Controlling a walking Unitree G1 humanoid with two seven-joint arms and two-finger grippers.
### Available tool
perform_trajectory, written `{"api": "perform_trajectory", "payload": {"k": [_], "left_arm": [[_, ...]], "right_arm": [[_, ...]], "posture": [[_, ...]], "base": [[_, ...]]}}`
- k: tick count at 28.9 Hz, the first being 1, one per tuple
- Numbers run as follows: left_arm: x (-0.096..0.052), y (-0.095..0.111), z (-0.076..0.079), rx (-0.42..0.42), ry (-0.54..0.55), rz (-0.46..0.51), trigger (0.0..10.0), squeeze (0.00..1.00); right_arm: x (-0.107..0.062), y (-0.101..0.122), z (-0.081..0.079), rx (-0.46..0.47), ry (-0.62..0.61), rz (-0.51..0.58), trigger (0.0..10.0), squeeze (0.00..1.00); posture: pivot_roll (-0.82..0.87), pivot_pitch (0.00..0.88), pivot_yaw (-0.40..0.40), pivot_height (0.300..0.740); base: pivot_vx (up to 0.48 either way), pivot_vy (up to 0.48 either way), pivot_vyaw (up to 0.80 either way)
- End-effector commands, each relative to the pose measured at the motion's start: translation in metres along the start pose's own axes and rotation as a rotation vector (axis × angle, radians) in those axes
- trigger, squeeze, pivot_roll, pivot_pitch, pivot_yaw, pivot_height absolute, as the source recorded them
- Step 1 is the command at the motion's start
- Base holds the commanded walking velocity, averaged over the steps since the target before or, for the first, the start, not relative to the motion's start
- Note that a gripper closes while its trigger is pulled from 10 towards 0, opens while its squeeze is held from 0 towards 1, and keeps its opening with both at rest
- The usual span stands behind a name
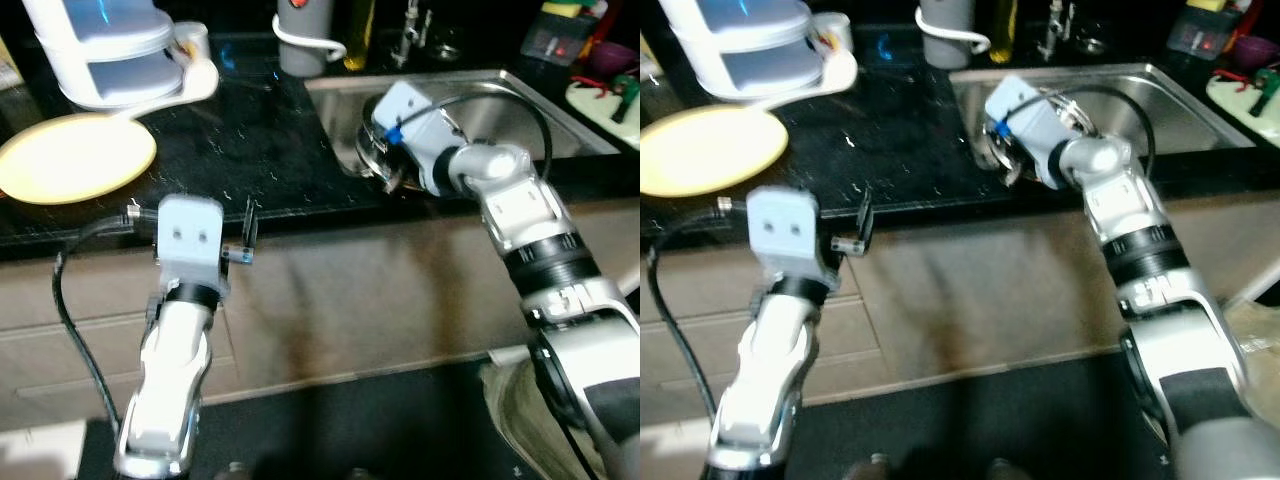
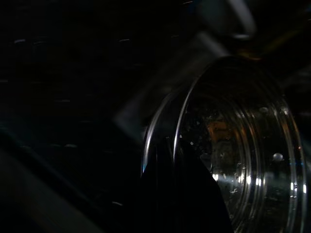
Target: Kitchen organization
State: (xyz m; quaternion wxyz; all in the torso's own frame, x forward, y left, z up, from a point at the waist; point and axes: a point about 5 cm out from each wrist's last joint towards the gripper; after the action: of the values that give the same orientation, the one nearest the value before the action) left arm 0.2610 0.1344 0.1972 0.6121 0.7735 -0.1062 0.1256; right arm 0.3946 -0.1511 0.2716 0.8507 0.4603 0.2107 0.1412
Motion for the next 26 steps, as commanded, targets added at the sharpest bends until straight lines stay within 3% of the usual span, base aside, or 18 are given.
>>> {"api": "perform_trajectory", "payload": {"k": [1,5,18,26], "left_arm": [[-0.0009,-0.0019,-0.0023,0.007,0.01,-0.011,10.0,0.0],[-0.0011,-0.0024,-0.003,0.004,0.007,-0.015,10.0,0.0],[-0.002,-0.0076,-0.0025,0.027,0.023,-0.043,10.0,0.0],[0.0011,0.0003,-0.0081,0.042,0.025,-0.007,10.0,0.0]], "right_arm": [[-0.0001,0.0098,0.0006,0.005,-0.025,0.062,10.0,0.0],[0.0012,0.0106,-0.0037,0.017,-0.024,0.079,10.0,0.0],[0.0027,0.0092,-0.0065,0.016,-0.033,0.088,10.0,0.0],[0.0027,0.0092,-0.0054,0.027,-0.05,0.097,10.0,0.0]], "posture": [[0.05,0.026,-0.083,0.732],[0.05,0.033,-0.083,0.732],[0.05,0.036,-0.082,0.732],[0.05,0.035,-0.081,0.732]], "base": [[0.0,-0.382,0.0],[0.0,-0.34,0.0],[0.0,0.0,0.0],[0.0,0.0,0.0]]}}
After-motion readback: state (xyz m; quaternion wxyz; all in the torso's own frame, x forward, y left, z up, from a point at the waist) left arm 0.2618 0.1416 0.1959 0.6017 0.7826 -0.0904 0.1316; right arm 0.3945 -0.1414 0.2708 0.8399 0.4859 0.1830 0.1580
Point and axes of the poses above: a point about 5 cm out from each wrist's last joint towards the gripper, its own x axis pointing out of the wrist towards the gripper, its own y axis along the axis of the wrist's last joint, z = x × y, and after that the axes turned 5 degrees about x, right-handed
